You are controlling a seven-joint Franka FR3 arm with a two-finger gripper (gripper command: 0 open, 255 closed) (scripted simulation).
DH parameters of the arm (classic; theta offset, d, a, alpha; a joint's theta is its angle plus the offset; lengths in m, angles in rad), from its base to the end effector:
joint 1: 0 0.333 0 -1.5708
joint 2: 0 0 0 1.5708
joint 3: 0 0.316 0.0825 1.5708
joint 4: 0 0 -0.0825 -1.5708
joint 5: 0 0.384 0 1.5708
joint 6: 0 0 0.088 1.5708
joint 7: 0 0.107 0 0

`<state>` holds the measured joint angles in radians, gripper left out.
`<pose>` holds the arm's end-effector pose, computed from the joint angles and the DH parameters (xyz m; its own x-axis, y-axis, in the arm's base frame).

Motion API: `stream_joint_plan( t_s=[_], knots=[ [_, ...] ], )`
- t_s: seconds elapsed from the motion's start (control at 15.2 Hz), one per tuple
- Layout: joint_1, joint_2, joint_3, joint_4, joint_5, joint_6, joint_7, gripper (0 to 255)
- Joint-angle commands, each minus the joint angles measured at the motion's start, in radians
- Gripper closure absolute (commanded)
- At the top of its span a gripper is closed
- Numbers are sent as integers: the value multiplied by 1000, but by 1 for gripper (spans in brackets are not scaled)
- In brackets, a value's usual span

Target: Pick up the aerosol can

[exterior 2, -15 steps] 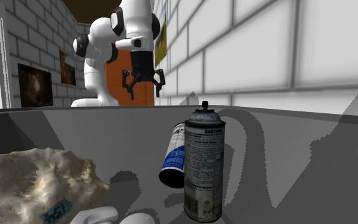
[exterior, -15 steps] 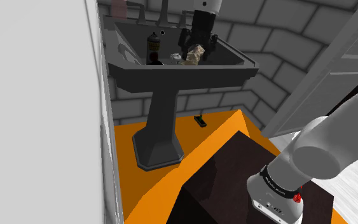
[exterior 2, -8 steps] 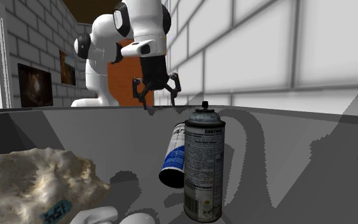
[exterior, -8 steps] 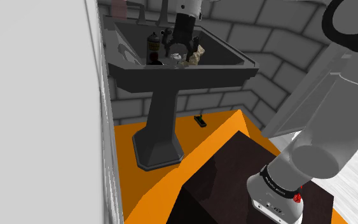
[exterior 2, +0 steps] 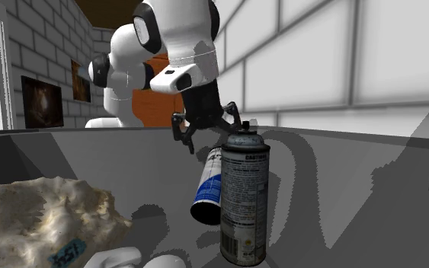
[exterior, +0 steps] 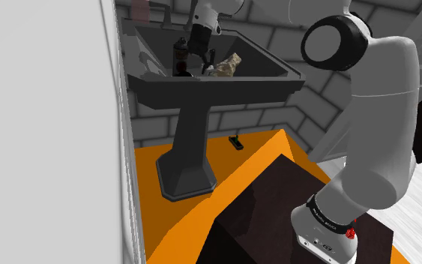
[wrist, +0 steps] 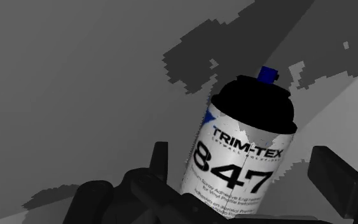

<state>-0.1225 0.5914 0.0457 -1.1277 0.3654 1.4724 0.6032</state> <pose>0.6976 -0.0210 0.4578 0.7254 -0.5539 -0.4086 -0.6582 -0.7319 -0.1765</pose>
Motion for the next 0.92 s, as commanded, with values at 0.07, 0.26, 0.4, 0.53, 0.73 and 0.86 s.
stream_joint_plan(
  t_s=[0.07, 0.26, 0.4, 0.53, 0.73, 0.86],
  knots=[
    [-18, 143, 4, 191, 31, -61, 54, 0],
    [-16, 134, 3, 138, 30, -19, 37, 0],
    [-15, 131, 1, 107, 30, 7, 27, 0],
    [-13, 130, 0, 71, 30, 39, 14, 0],
    [-13, 129, 0, 71, 30, 38, 15, 255],
    [-13, 128, 0, 69, 30, 40, 15, 255]
  ],
)
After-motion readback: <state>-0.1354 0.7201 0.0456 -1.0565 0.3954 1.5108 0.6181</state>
